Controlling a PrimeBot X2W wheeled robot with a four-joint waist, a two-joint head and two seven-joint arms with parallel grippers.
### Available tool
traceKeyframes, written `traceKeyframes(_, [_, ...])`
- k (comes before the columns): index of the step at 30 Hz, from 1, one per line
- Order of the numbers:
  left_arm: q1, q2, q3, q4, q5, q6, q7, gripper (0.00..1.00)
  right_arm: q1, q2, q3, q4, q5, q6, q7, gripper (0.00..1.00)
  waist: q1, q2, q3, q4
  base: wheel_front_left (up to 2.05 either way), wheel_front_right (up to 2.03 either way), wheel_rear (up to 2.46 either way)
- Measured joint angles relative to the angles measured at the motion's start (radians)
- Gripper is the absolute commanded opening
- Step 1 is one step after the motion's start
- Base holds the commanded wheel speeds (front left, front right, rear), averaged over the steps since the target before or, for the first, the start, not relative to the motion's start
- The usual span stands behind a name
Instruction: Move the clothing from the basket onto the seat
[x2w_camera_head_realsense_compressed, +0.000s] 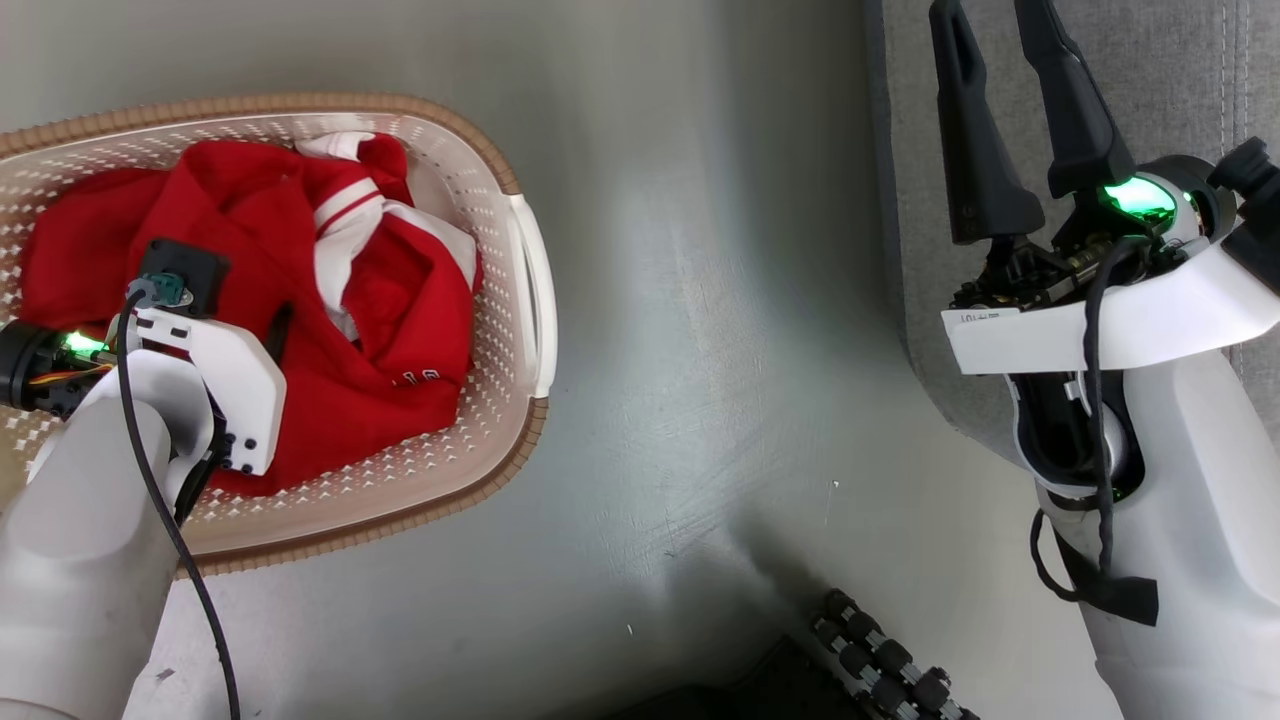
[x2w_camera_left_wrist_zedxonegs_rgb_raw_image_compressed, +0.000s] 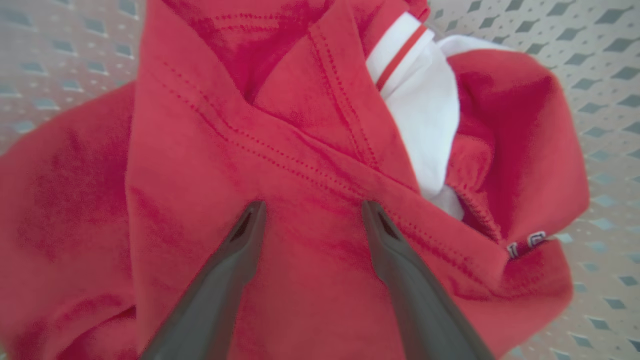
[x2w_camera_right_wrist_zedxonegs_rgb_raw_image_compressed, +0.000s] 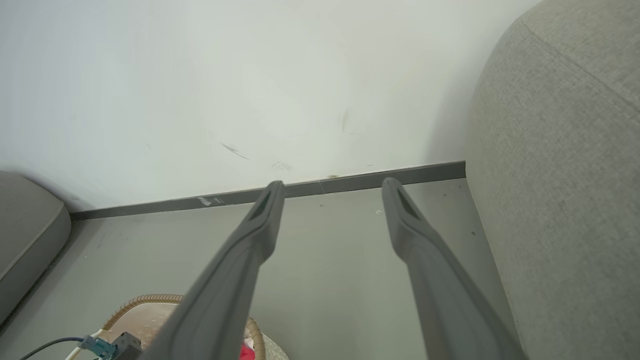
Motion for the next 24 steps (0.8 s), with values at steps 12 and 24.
traceKeyframes(12, [-0.044,0.028,-0.04,0.09,0.052,0.01,0.086,0.75,-0.03,0.001,0.018,-0.002,0.022,0.0,0.0,1.0,-0.0001,0.0,0.047,-0.042,0.0,0.0,0.0])
traceKeyframes(24, [-0.081,0.007,-0.046,0.094,0.047,-0.001,0.052,0.0,-0.064,0.001,0.017,0.002,0.024,0.0,-0.001,1.0,0.0,0.0,0.052,-0.049,0.0,0.0,0.0])
